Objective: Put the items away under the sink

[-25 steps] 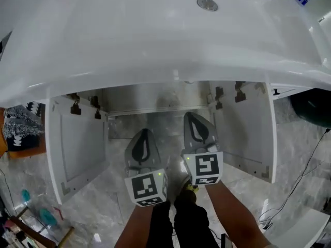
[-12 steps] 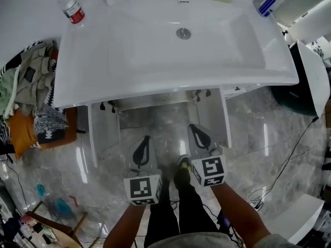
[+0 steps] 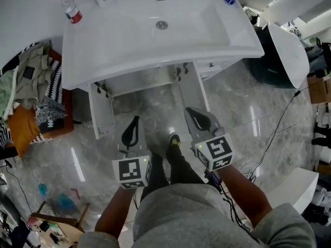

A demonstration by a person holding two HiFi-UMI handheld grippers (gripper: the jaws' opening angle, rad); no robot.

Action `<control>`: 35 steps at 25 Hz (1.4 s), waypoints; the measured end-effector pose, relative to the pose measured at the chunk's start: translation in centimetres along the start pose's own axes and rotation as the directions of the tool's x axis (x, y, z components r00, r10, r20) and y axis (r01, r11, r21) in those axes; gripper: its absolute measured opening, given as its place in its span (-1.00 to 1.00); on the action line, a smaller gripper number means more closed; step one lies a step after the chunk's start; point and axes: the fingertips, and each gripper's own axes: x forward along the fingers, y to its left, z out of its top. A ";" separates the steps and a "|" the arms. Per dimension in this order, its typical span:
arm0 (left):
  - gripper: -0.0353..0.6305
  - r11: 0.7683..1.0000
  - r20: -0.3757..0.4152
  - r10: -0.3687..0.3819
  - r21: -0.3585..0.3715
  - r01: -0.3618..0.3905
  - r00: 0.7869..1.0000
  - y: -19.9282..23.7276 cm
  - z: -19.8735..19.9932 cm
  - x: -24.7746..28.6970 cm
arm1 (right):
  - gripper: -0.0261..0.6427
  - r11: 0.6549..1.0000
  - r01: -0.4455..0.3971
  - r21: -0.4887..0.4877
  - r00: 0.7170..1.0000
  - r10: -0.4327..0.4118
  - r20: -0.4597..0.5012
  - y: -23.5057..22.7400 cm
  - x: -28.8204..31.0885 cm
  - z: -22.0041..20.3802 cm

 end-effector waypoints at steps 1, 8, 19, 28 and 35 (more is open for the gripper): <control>-0.86 1.000 0.001 -0.006 -0.001 0.006 1.000 -0.1 0.3 -0.7 | -0.92 1.000 0.006 -0.007 1.000 -0.006 0.001 0.2 -1.0 0.4; -0.86 1.000 0.015 -0.001 -0.018 0.002 1.000 -0.2 2.5 -5.9 | -0.92 0.999 0.035 -0.030 0.999 -0.034 0.038 1.7 -7.0 3.8; -0.86 0.999 0.061 0.031 -0.027 -0.030 0.998 -1.6 4.0 -11.0 | -0.92 1.000 -0.007 -0.002 0.995 0.007 0.096 4.9 -11.1 4.6; -0.86 0.998 0.083 0.070 -0.015 -0.069 0.994 -7.0 4.0 -16.8 | -0.92 0.995 -0.085 -0.052 0.987 0.091 0.134 5.6 -16.3 3.4; -0.86 0.993 0.091 0.120 -0.007 -0.120 0.989 -11.8 3.8 -20.1 | -0.92 0.995 -0.097 -0.023 0.981 0.100 0.167 3.9 -21.1 1.7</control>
